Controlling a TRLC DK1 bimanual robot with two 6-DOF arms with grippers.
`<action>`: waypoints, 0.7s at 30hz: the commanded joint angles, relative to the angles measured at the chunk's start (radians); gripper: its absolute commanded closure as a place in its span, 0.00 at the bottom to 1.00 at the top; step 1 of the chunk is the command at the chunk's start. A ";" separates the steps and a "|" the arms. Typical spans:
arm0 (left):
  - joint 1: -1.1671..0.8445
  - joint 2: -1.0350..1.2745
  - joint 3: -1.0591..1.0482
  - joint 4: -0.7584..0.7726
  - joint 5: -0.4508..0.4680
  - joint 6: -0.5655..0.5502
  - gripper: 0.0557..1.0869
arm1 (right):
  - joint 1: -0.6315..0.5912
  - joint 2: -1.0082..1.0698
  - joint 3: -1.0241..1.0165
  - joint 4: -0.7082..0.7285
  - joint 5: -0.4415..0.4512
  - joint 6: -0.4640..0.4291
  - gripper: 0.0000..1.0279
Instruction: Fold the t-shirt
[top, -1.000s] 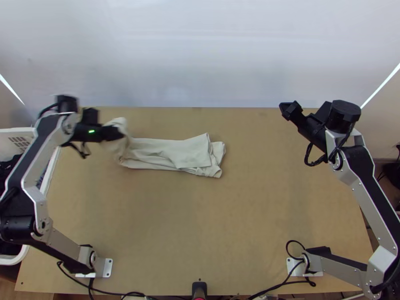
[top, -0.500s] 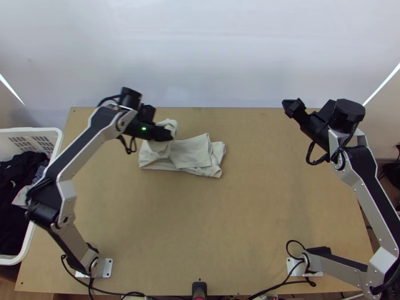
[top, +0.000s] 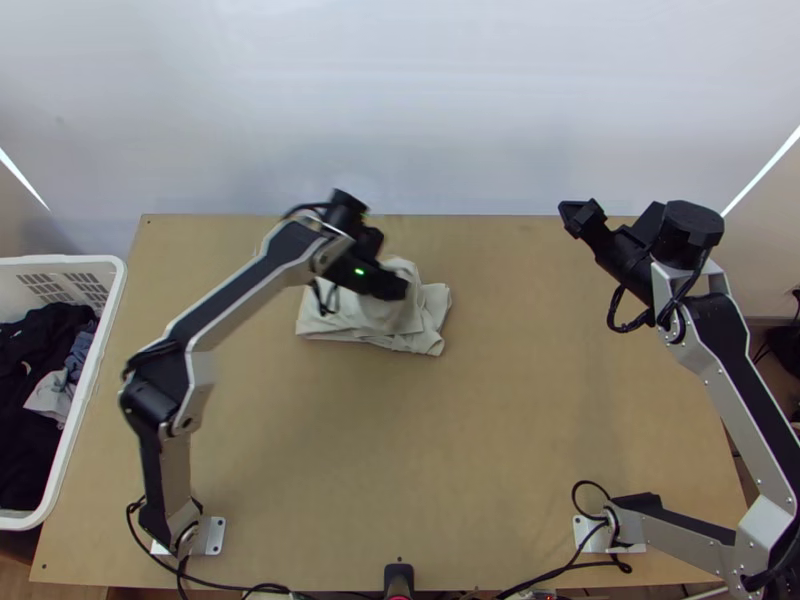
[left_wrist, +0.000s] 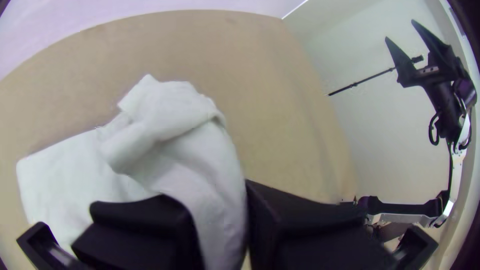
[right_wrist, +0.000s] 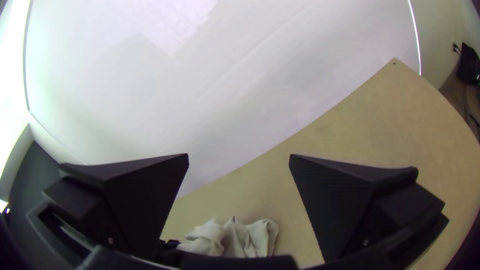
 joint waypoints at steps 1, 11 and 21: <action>-0.092 0.120 0.169 -0.004 -0.007 -0.029 0.04 | 0.016 -0.003 -0.009 0.004 0.000 0.002 0.09; -0.035 0.012 0.324 0.099 0.008 -0.147 0.04 | 0.206 0.064 -0.041 -0.010 -0.002 0.022 0.09; 0.189 -0.200 0.151 0.030 0.028 -0.143 0.04 | 0.421 0.434 0.139 -0.022 -0.045 0.126 0.09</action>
